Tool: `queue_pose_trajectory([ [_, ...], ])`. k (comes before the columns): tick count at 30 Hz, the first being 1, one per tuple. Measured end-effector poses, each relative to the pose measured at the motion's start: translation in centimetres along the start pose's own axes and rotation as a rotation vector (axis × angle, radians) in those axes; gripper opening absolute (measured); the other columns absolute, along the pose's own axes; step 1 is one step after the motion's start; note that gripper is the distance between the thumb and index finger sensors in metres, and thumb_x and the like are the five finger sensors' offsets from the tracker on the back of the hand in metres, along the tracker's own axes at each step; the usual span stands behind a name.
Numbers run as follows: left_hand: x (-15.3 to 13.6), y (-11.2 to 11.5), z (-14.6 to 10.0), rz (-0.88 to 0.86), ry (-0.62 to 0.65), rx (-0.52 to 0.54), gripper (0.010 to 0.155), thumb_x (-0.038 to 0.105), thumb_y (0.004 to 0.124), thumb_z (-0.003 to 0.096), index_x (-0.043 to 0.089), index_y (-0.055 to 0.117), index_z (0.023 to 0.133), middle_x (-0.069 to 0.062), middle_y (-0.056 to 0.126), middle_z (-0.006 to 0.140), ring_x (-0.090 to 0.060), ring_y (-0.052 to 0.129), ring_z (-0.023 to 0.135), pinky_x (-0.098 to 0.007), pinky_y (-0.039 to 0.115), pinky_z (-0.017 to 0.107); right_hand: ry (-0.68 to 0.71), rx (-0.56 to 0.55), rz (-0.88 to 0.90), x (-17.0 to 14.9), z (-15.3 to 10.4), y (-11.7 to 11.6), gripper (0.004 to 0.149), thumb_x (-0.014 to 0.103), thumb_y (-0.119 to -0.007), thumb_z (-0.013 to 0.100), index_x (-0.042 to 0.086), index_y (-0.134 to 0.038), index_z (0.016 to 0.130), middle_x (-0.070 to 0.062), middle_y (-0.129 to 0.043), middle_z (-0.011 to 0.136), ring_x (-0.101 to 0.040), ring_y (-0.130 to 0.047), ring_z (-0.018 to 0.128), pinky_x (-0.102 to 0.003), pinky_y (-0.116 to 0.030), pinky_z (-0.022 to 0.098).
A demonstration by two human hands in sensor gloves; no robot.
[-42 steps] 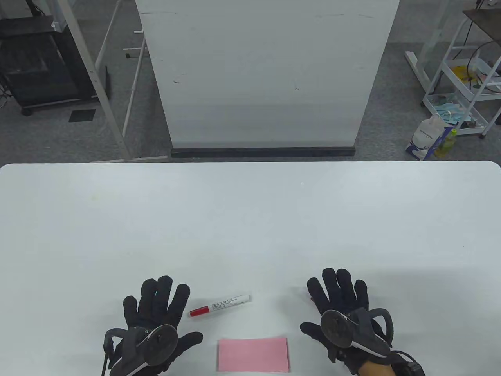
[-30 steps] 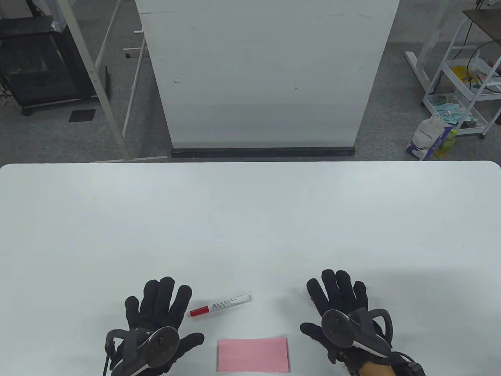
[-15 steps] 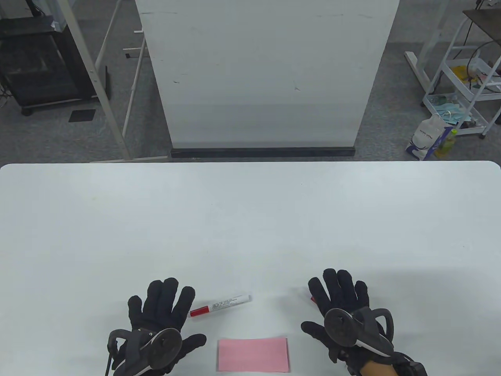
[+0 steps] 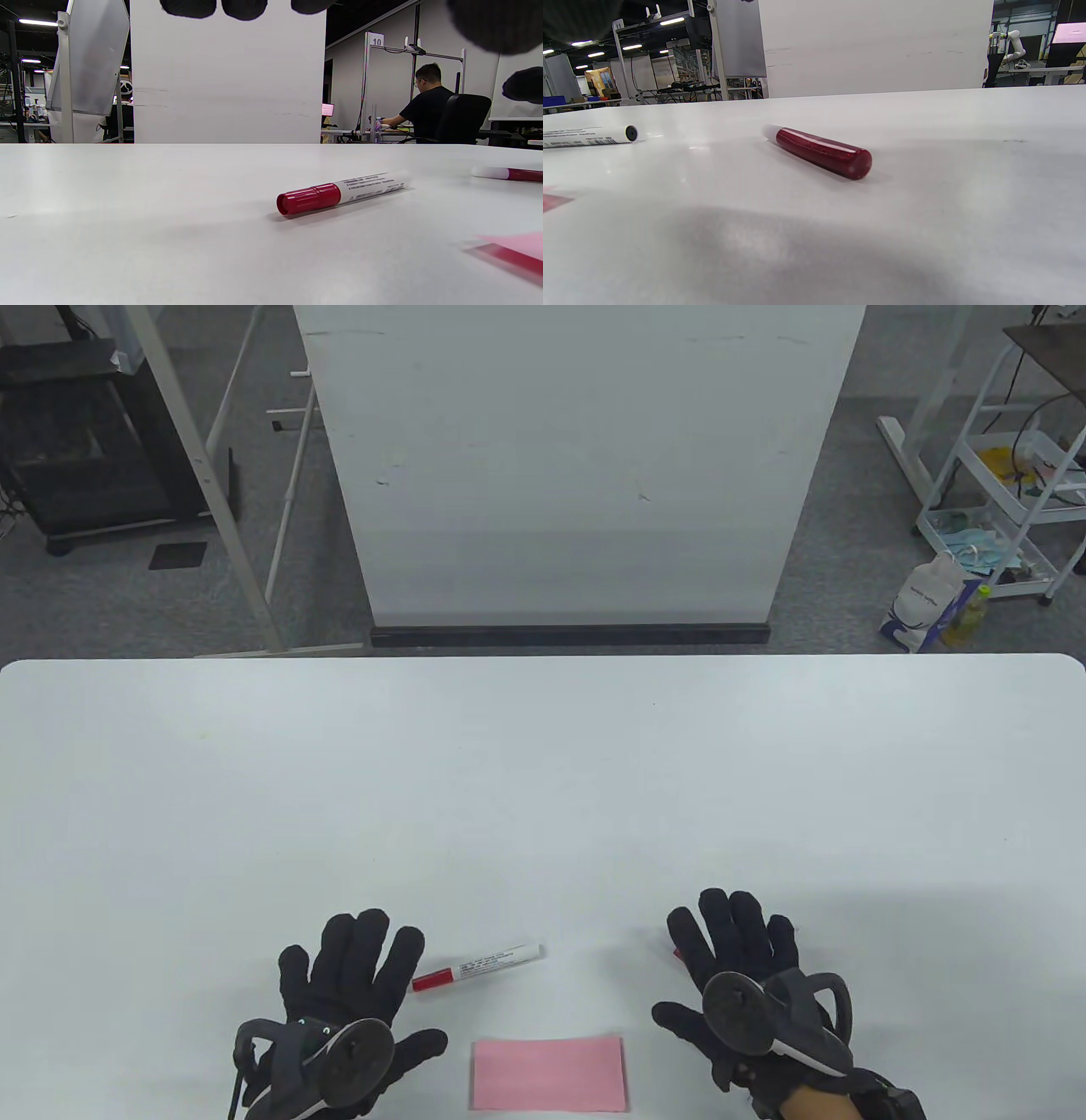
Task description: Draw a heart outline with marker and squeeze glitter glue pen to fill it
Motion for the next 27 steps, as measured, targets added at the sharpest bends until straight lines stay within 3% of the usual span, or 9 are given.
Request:
queue_pose_trajectory([
  [6,0.0,0.0,0.0,0.002,-0.003,0.013,0.093,0.077,0.068,0.0381,0.035,0.032,0.113,-0.013,0.03,0.123,-0.047,0.036,0.114,-0.082,0.033,0.07,0.0,-0.005,0.01,0.0,0.0,0.1,0.09,0.073,-0.066,0.04,0.031,-0.03,0.111,-0.016,-0.02,0.117,-0.049,-0.022,0.107,-0.072,-0.028,0.07],
  [15,0.6,0.9,0.9,0.03,-0.013,0.01,0.083,0.071,0.073,0.0396,0.035,0.048,0.111,-0.011,0.049,0.12,-0.042,0.059,0.107,-0.078,0.042,0.071,0.003,-0.003,0.018,0.1,0.1,0.1,0.09,0.073,-0.066,0.04,0.031,-0.03,0.111,-0.016,-0.02,0.117,-0.049,-0.022,0.107,-0.072,-0.028,0.07],
  [27,1.2,3.8,3.8,0.077,-0.082,-0.051,0.062,0.056,0.084,0.0423,0.033,0.075,0.098,-0.004,0.081,0.101,-0.033,0.086,0.082,-0.065,0.062,0.067,0.017,0.016,0.011,0.3,0.1,-0.3,0.089,0.073,-0.066,0.04,0.032,-0.03,0.111,-0.016,-0.02,0.117,-0.049,-0.022,0.107,-0.072,-0.028,0.07],
])
Point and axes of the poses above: the tracker on the back of each hand, its own x axis roughly to the thumb side, its own z axis roughly from the wrist to the fingertips, y = z × x, the point moved 3 cm from there along z, roughly from the wrist to the fingertips
